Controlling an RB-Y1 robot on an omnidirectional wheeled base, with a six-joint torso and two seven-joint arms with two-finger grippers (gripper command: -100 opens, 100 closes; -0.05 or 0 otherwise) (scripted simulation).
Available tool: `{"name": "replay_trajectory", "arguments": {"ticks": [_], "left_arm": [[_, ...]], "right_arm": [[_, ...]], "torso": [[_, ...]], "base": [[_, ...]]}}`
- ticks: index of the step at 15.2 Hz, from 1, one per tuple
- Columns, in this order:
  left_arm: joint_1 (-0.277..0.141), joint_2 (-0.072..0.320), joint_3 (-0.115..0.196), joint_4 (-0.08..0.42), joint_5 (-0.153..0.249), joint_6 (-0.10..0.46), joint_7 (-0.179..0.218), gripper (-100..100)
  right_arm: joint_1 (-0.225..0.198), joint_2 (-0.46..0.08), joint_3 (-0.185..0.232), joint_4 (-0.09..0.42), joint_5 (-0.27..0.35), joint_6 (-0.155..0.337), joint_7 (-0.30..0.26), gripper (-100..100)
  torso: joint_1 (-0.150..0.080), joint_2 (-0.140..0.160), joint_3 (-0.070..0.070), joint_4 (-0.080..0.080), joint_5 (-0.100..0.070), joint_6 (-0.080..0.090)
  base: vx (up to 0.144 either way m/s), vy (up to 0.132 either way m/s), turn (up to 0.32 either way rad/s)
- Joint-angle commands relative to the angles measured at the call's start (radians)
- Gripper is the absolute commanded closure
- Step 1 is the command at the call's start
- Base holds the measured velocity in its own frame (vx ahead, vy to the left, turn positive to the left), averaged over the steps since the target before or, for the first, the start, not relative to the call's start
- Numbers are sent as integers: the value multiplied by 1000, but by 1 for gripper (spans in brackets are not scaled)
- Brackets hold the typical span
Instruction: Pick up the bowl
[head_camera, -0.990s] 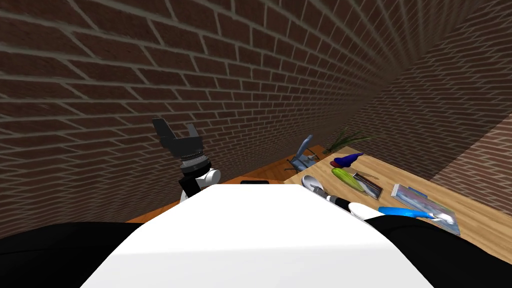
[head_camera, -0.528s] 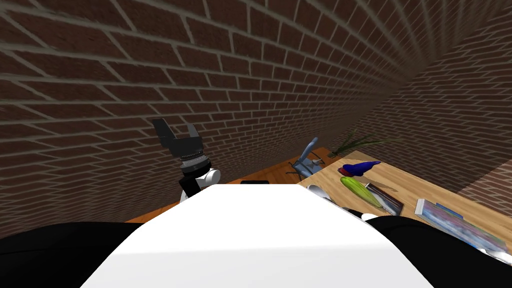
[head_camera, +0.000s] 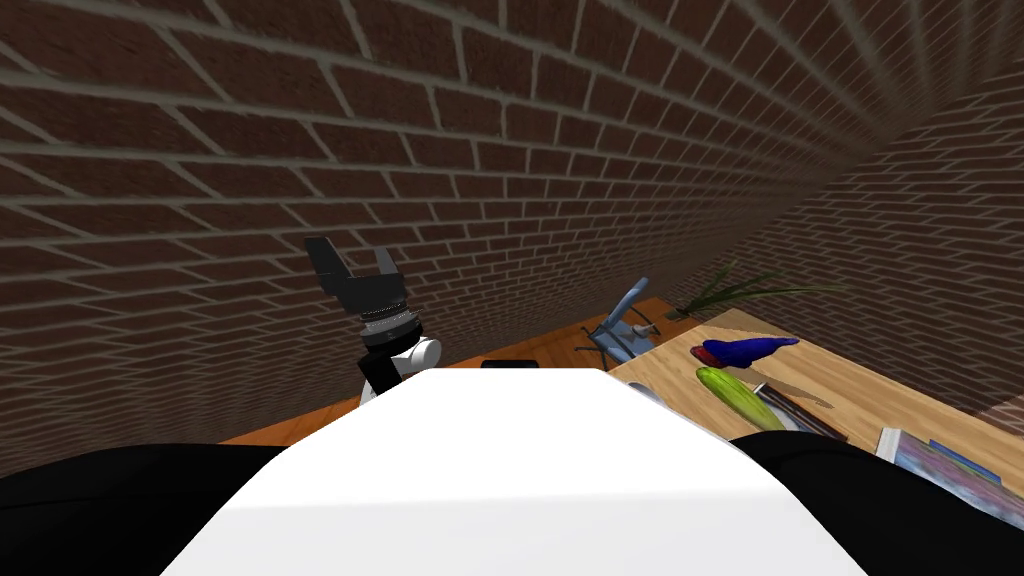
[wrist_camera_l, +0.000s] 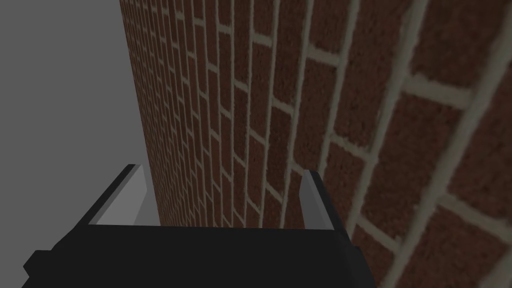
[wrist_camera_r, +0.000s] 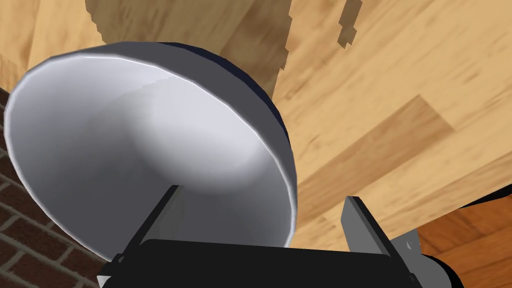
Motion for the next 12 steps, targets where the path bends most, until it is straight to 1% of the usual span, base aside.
{"name": "replay_trajectory", "arguments": {"ticks": [1,2,3,7,8,11,12], "left_arm": [[0,0,0,0,0,0,0,0],[0,0,0,0,0,0,0,0],[0,0,0,0,0,0,0,0],[0,0,0,0,0,0,0,0],[0,0,0,0,0,0,0,0],[0,0,0,0,0,0,0,0],[0,0,0,0,0,0,0,0]], "right_arm": [[-17,37,14,28,1,1,17,-100],[-13,12,15,10,4,5,0,-100],[-16,15,20,12,6,7,-1,100],[-16,15,19,12,5,7,-2,100],[9,-17,-7,-12,0,-1,-6,100],[24,-49,-19,-36,-1,-3,-20,100],[35,-70,-27,-52,-1,-4,-29,100]], "torso": [[0,0,0,0,0,0],[0,0,0,0,0,0],[0,0,0,0,0,0],[0,-1,-1,0,0,-1],[0,-1,-1,0,0,-1],[2,-2,-1,0,1,0],[2,-3,-1,-1,1,-1]], "base": [[-26,-8,90],[-14,-5,39],[0,0,0],[-1,1,-5],[12,5,-112],[20,11,-124],[18,10,-80]]}}
